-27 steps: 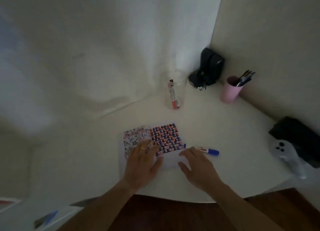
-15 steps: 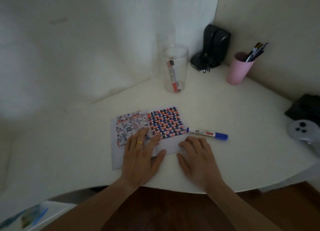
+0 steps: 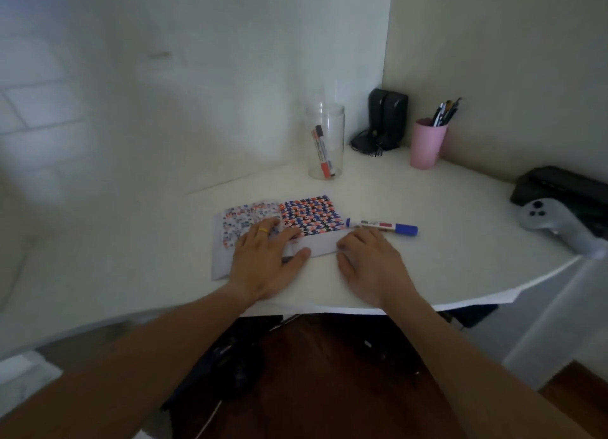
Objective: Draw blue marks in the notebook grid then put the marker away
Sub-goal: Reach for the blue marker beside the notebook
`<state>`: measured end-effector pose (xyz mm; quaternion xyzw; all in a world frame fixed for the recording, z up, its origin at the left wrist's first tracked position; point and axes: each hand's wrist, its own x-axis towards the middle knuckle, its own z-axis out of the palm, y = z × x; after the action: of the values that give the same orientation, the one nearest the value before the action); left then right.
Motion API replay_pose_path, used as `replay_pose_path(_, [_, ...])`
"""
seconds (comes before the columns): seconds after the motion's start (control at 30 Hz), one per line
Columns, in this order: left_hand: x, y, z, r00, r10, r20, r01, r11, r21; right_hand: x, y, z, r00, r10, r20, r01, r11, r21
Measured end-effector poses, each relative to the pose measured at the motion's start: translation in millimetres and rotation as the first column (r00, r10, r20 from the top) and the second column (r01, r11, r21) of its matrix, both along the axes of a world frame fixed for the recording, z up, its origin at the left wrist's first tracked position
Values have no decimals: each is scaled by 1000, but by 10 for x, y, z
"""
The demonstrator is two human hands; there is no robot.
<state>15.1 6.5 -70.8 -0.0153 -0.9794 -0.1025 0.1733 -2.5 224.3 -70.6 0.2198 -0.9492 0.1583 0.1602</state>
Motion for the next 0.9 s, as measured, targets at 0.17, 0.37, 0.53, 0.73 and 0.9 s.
replay_pose_path(0.17, [77, 29, 62, 1000, 7, 29, -8, 999, 37, 126, -36, 103, 1000, -17, 6, 17, 1000, -13])
replay_pose_path(0.37, [43, -4, 27, 1000, -8, -9, 8, 999, 42, 111, -67, 102, 1000, -16, -21, 17, 1000, 4])
replay_pose_path(0.53, [-30, -42, -47, 999, -26, -33, 28, 998, 64, 26, -85, 75, 1000, -11, 0, 11, 1000, 16])
replay_pose_path(0.73, [-49, -62, -69, 999, -37, -17, 38, 998, 55, -70, 156, 178, 983, -96, -157, 88, 994, -58])
replay_pose_path(0.9, [-113, -99, -5, 995, -46, 94, 40, 997, 61, -393, 340, 304, 960, -269, -79, 280, 909, 309])
